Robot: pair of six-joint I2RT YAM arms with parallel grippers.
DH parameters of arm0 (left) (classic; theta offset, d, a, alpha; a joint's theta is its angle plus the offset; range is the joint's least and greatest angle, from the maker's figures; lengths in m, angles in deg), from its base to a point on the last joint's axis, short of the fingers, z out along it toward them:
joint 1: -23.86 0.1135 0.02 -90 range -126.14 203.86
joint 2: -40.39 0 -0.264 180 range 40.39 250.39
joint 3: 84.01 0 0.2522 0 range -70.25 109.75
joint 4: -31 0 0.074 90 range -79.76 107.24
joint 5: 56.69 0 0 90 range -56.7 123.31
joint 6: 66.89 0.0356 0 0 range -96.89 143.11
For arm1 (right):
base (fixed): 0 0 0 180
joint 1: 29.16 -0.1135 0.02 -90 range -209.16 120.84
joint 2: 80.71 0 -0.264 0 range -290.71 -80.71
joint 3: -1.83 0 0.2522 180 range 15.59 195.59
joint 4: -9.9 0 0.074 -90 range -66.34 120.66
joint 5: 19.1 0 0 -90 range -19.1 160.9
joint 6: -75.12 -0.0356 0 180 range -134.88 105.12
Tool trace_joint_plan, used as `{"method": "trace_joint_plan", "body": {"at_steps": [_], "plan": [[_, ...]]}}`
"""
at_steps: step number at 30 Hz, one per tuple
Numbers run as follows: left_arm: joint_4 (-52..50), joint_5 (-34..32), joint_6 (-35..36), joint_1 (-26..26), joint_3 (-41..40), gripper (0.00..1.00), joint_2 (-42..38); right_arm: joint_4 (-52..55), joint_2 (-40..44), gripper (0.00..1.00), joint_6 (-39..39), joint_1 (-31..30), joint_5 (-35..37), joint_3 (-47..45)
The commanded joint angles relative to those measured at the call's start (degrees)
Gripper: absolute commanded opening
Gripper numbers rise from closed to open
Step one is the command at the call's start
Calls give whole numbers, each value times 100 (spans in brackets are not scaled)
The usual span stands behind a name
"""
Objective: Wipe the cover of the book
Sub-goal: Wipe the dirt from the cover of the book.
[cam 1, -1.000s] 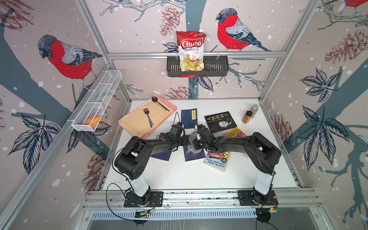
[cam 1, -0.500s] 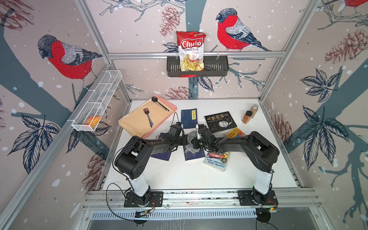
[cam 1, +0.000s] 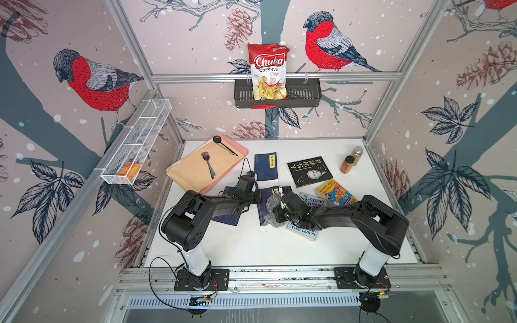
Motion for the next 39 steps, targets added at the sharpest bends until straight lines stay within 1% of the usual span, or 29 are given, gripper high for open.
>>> {"method": "trace_joint_plan", "body": {"at_steps": [1, 5, 8, 11, 14, 16, 21, 24, 27, 29, 31, 34, 36, 39], "plan": [[-922, -47, 94, 1, -78, 0, 99, 1419, -76, 1, -463, 40, 72, -319], [-914, -35, 131, 7, -73, 0, 90, 1168, -492, 0, -153, 573, 5, 212], [-857, 2, 114, 1, -93, 0, 90, 1052, -976, 0, 123, 1023, -248, 922], [-827, 42, 97, 1, -74, 0, 124, 1266, -1324, 0, 308, 1197, -357, 1489], [-833, 31, 101, 0, -77, 0, 98, 1349, -1141, 0, 331, 1040, -325, 1292], [-829, 32, 131, 8, -77, 0, 127, 1397, -824, 0, 204, 834, -245, 848], [-798, 142, 167, 22, -58, 0, 235, 1556, -24, 1, -536, 178, -105, -215], [-792, 158, 187, 19, -59, 0, 277, 1438, 131, 2, -766, 42, -100, -449], [-792, 166, 220, 27, -39, 0, 297, 1302, -216, 1, -570, 316, -43, -171], [-779, 157, 213, 33, -60, 0, 281, 1252, -601, 0, -286, 640, -26, 324], [-755, 170, 198, 26, -74, 0, 291, 1199, -1067, 0, 5, 1013, -171, 997], [-828, 176, 198, 31, -27, 0, 283, 1375, -1577, 0, 182, 1281, -314, 1788], [-870, 120, 204, 32, -21, 0, 222, 1444, -1544, 0, 236, 1198, -311, 1772], [-835, 99, 190, 32, -54, 0, 187, 1411, -1123, 0, 115, 920, -233, 1088]]}}
